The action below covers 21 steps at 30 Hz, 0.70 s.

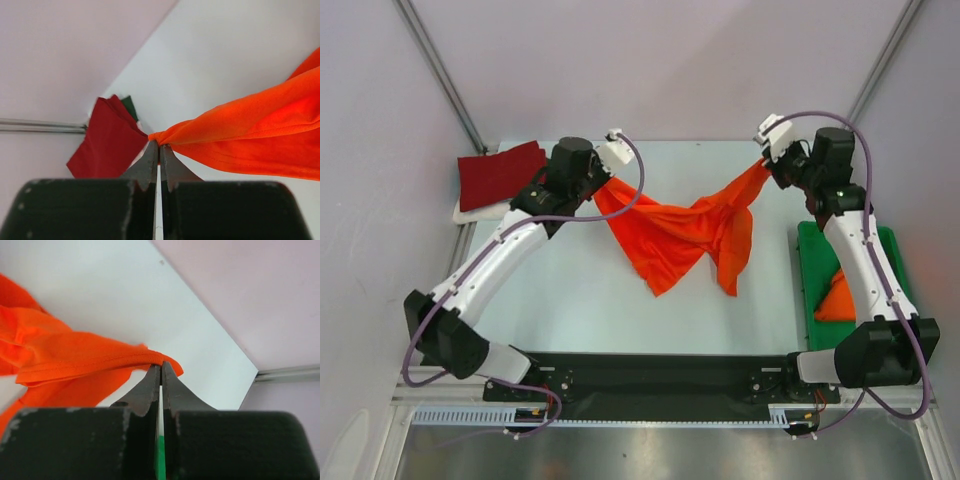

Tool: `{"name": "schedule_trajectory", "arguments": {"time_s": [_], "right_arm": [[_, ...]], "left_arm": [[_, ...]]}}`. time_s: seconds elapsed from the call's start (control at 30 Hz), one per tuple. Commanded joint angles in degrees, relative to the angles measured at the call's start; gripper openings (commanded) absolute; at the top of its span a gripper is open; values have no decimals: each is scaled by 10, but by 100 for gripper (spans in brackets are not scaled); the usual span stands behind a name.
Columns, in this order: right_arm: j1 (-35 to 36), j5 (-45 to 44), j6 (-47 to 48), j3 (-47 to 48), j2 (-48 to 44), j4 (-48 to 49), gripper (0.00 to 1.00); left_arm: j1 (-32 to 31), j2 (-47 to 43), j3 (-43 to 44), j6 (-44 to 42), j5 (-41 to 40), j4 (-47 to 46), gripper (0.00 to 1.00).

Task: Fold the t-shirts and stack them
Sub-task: Flatten the tshirt out

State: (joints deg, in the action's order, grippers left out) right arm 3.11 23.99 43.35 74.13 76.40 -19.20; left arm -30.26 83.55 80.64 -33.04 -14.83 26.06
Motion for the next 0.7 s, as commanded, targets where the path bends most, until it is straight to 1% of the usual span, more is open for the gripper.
{"name": "schedule_trajectory", "arguments": {"time_s": [0.0, 0.07, 0.1, 0.13, 0.23, 0.27, 0.3, 0.37, 0.43, 0.57, 0.6, 0.67], "right_arm": [[-14, -46, -135, 76, 12, -15, 0], [-27, -50, -177, 121, 18, -23, 0], [-43, -46, -207, 131, 16, -22, 0], [-47, -48, -218, 138, 15, -20, 0], [-52, -68, -225, 189, 13, -39, 0], [-52, -74, -223, 213, 23, -70, 0], [-53, -76, -228, 262, 27, -85, 0], [-57, -61, -234, 293, 31, -106, 0], [-60, -33, -224, 279, 8, -95, 0], [-65, 4, -229, 204, -62, -10, 0], [-65, 12, -229, 198, -81, -3, 0], [-63, 20, -247, 198, -97, 7, 0]], "left_arm": [[-2, -45, 44, -4, -15, 0, 1], [-2, -62, 49, -6, -20, 0, 1], [-2, -69, 48, -7, -28, -3, 0], [-2, -75, 47, -9, -30, -6, 0], [-1, -99, 54, -18, -27, -5, 0], [-1, -102, 62, -24, -30, 5, 0], [-1, -99, 91, -26, -31, 17, 1], [-1, -94, 122, -29, -29, 52, 0], [-3, -87, 158, -33, -33, 69, 0], [-2, -68, 238, -56, -75, 108, 0], [-2, -67, 266, -65, -78, 111, 0], [-3, -75, 285, -92, -60, 125, 0]]}}
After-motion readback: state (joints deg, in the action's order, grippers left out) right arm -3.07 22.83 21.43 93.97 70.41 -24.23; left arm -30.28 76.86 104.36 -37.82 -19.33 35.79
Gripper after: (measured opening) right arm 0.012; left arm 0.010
